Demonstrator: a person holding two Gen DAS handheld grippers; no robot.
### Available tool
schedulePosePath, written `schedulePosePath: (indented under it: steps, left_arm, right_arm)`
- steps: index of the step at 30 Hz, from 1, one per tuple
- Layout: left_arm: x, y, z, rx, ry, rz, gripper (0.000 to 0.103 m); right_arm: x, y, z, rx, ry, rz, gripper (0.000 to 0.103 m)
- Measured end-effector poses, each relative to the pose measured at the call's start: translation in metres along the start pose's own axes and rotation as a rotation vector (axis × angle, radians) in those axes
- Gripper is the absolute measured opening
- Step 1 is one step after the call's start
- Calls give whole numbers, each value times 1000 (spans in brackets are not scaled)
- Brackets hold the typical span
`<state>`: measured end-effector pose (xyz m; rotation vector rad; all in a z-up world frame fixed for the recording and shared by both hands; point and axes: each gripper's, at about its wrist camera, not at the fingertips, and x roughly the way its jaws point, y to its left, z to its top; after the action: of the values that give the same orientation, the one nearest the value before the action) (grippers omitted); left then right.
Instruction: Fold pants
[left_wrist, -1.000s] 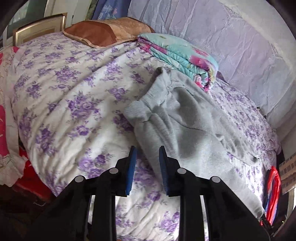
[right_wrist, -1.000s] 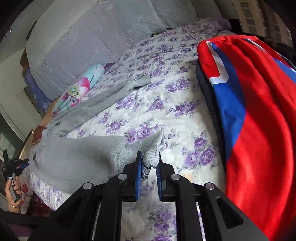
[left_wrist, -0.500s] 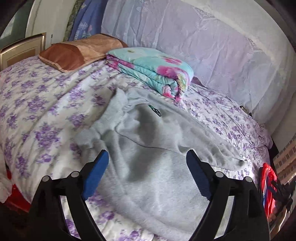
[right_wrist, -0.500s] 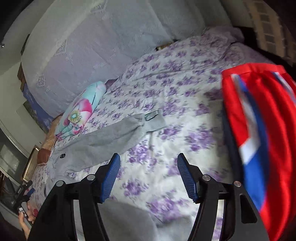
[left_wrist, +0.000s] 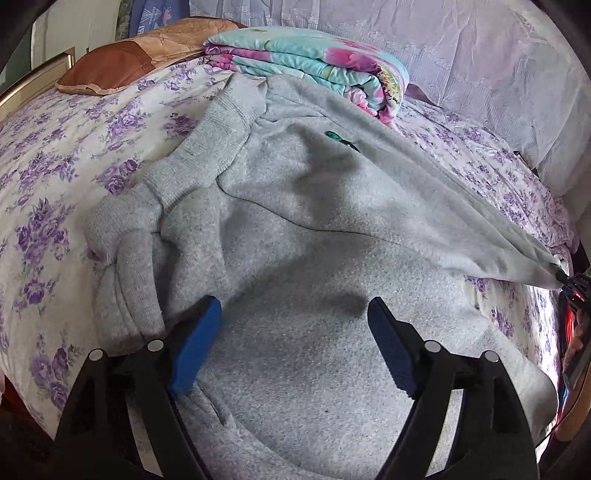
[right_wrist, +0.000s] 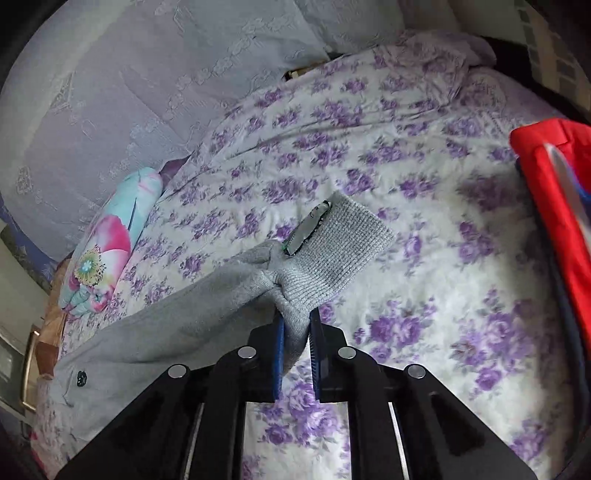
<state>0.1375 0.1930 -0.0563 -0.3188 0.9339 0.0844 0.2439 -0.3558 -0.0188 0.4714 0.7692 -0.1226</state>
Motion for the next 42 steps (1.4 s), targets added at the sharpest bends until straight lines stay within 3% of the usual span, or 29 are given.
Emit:
schedulePosePath:
  steps: [2,5,6,9,11,13,17,21,24,25,26,27,28,30,34,36,38,40,42]
  left_arm:
    - [5,-4,-1,18,3,16,79]
    - [4,-8,-2,38,9,31,79]
    - [-2,-7,-2,31,11,15,79]
    - [-34,10,-4,-24,3,-63,79]
    - [-58,27,-8,-59,-13,-83,81]
    - [-74,48,-14,-100,-24,-45,86]
    - [-66,85,-26,-209,39,-38,86]
    - [-50,73,-22,-243,55,-89,86]
    - [-33,54,-12,-190,50,-34,88]
    - [-21,56,-12,-182,73,1,86]
    - [-7,63,-15,-205,111,16,74]
    - [-6,71,-19,-219,89,-3,75]
    - [-10,72,-22,-201,70,12,69]
    - [-16,72,-32,-186,65,17,65]
    - [-44,83,-31,-238,44,-63,65]
    - [-71,83,-17,-228,-32,-71,66]
    - [-94,82,7,-197,-115,-61,89]
    - [-101,83,39,-191,-160,-42,93]
    - [-85,78,74,-165,-137,-43,94]
  right_arm:
    - [11,-13,7,0,15,-46,12]
    - [66,-32,-1,-16,194,-90,17]
    - [68,-36,-4,-17,186,-72,17]
    - [33,-35,-6,-25,121,-56,42]
    - [-9,-34,-9,-55,41,-18,44]
    - [-56,-37,-18,-95,-22,-1,54]
    - [-127,-66,-57,-109,-48,34,59]
    - [-159,-83,-114,-147,-7,56,58]
    - [-155,-72,-151,-243,73,68,57]
    - [-147,-70,-162,-276,111,50,56]
    - [-133,-71,-172,-298,167,-8,56]
    - [-121,-76,-180,-293,213,-39,56]
    - [-121,-80,-184,-288,192,-23,55]
    - [-125,-78,-185,-302,186,-18,55]
    - [-138,-65,-161,-303,159,36,55]
    - [-151,-36,-139,-391,86,64,57]
    - [-157,0,-115,-493,30,105,61]
    - [-153,45,-95,-599,7,170,62]
    - [-137,90,-80,-706,15,228,62]
